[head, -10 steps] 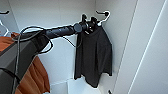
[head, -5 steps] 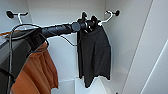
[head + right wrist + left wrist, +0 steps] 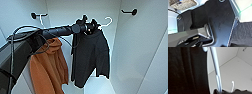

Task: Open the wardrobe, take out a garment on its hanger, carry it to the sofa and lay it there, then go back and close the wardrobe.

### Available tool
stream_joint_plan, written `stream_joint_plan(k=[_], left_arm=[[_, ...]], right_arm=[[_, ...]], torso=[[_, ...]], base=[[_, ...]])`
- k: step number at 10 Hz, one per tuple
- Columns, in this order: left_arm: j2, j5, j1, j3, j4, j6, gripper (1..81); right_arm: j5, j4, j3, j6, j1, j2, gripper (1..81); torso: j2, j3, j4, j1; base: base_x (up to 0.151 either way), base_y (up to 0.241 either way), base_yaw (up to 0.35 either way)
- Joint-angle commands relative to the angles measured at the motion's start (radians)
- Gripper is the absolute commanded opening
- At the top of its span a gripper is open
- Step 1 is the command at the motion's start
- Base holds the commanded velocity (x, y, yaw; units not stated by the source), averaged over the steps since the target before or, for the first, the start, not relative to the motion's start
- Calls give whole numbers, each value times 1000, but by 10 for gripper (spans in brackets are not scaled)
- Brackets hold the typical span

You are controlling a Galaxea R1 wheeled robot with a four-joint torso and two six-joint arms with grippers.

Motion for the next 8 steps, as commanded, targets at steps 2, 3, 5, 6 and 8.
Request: stream_joint_plan(k=[2, 3, 5, 6, 8], left_arm=[[51, -12, -201, -2, 52, 14, 10], [58, -12, -201, 16, 52, 14, 10], [66, -18, -201, 67, 54, 15, 10], [62, -28, -197, 110, 55, 21, 10], [65, -58, -178, 182, 109, 25, 10]], right_arm=[[-58, 9, 3, -1, 36, 0, 811], [-58, 9, 3, -1, 37, 0, 811], [-58, 5, 5, -1, 42, 1, 811], [-58, 5, 5, -1, 42, 1, 811], [-58, 3, 5, -1, 42, 0, 811]], torso=[[0, 0, 4, 0], [0, 0, 2, 0], [0, 0, 3, 0], [0, 0, 3, 0], [0, 0, 3, 0]], base=[[0, 0, 0], [0, 0, 0], [0, 0, 0], [0, 0, 0], [0, 0, 0]])
